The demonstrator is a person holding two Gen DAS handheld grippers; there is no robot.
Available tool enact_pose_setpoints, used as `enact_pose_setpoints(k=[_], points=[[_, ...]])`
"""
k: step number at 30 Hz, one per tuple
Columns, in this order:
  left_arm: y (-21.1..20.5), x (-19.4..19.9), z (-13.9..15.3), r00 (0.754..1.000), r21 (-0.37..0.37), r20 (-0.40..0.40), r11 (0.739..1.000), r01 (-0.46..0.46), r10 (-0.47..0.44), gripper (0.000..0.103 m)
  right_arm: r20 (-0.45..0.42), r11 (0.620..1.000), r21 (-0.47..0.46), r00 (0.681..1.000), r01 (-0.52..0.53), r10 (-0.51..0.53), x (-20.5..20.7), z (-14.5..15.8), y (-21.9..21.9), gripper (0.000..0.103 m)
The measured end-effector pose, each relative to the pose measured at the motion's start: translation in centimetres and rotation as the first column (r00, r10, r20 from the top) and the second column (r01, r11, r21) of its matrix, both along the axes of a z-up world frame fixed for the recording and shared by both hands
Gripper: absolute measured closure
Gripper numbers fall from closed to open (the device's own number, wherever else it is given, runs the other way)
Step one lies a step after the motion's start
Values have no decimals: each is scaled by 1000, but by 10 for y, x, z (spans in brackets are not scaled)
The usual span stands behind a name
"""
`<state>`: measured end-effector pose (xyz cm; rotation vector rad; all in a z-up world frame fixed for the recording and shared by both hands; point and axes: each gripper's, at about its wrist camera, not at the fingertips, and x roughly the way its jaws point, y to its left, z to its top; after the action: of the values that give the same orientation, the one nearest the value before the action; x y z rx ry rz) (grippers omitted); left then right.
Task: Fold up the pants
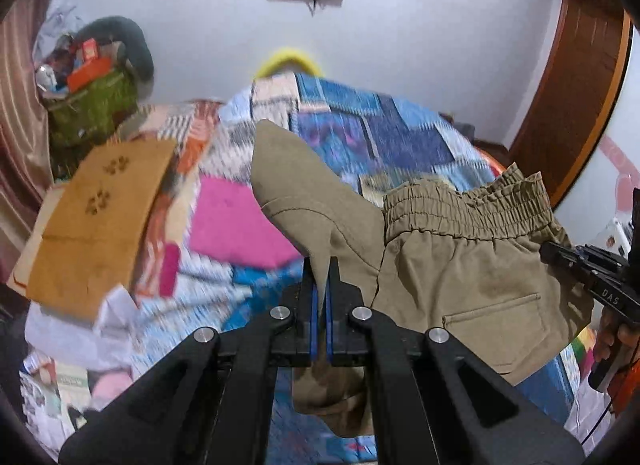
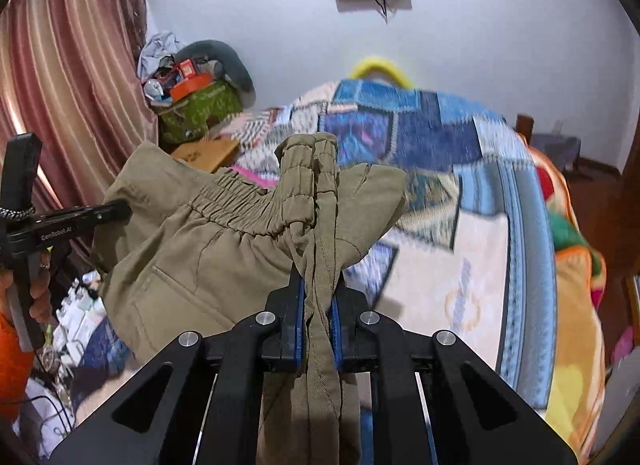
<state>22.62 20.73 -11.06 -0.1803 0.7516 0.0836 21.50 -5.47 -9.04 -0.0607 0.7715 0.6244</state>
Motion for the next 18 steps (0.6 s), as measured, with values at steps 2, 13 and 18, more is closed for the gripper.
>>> enact_pose_setpoints(k=[2, 13, 18], points=[[16, 10, 6, 1000, -19, 23, 1000, -19, 19, 101, 17, 1000, 7, 1000, -5, 5, 11, 6, 11, 94], [92, 94, -23, 988, 62, 7, 986, -152, 152, 101, 65, 999, 9, 997, -47, 46, 83, -2, 96, 94], [126, 139, -61, 982, 80, -30, 979, -186, 189, 101, 45, 999, -10, 998, -49, 49, 119, -32, 131, 94]])
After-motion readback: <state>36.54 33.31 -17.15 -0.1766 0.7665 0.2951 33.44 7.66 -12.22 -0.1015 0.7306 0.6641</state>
